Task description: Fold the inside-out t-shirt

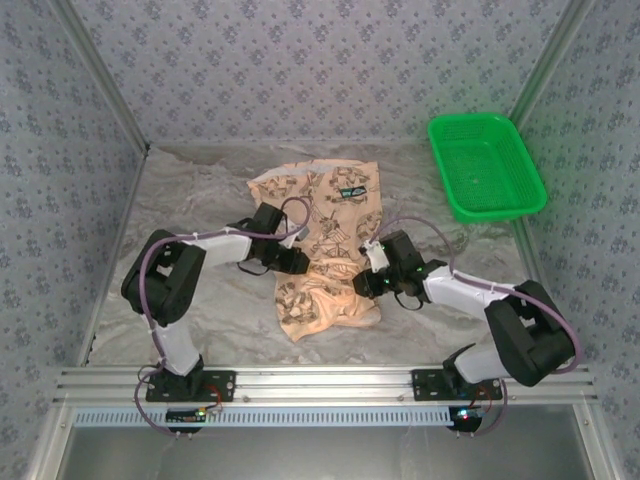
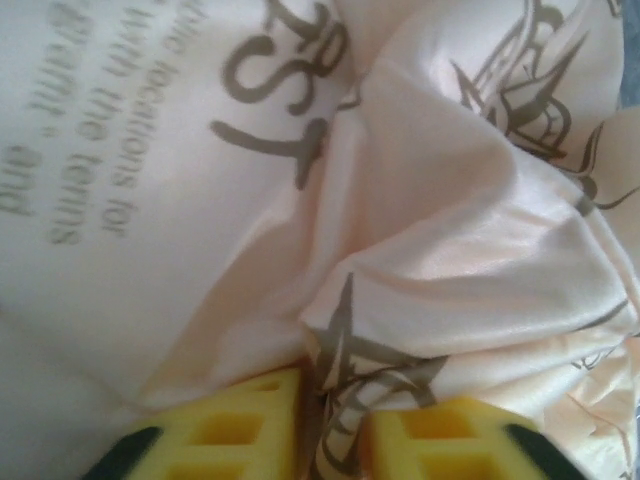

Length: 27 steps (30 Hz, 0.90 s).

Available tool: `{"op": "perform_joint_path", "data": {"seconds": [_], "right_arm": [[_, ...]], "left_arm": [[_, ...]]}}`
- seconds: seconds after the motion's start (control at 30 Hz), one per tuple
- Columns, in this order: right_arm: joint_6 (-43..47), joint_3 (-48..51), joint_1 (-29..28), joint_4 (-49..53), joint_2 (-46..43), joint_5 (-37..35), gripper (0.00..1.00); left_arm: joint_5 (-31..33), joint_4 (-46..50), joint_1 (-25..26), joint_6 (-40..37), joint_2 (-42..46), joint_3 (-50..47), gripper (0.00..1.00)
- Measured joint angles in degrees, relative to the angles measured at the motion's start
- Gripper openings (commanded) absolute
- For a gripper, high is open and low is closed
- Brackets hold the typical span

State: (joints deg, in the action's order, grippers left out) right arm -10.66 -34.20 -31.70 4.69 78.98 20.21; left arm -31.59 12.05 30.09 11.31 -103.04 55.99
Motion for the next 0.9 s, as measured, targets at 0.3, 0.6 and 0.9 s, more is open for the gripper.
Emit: {"op": "perform_joint_path", "data": {"seconds": [0.3,0.6,0.9], "right_arm": [[6.49,-7.78,-7.82,8.02,-8.92,-8.00,0.31],[3.39,-12.90,-11.19,4.20,3.85,-7.72,0.31],[-4.22,-12.92,-7.30,0.87,11.58,-12.52,0.40]], "left_arm": [[-0.04,4.59,1.16,0.24,6.10,0.98,0.42],[0.44,1.62,5.77,-1.88,7.85,2.40,0.43],[4.13,-3.50,5.66,-1.81,0.46,2.69,0.43]]}}
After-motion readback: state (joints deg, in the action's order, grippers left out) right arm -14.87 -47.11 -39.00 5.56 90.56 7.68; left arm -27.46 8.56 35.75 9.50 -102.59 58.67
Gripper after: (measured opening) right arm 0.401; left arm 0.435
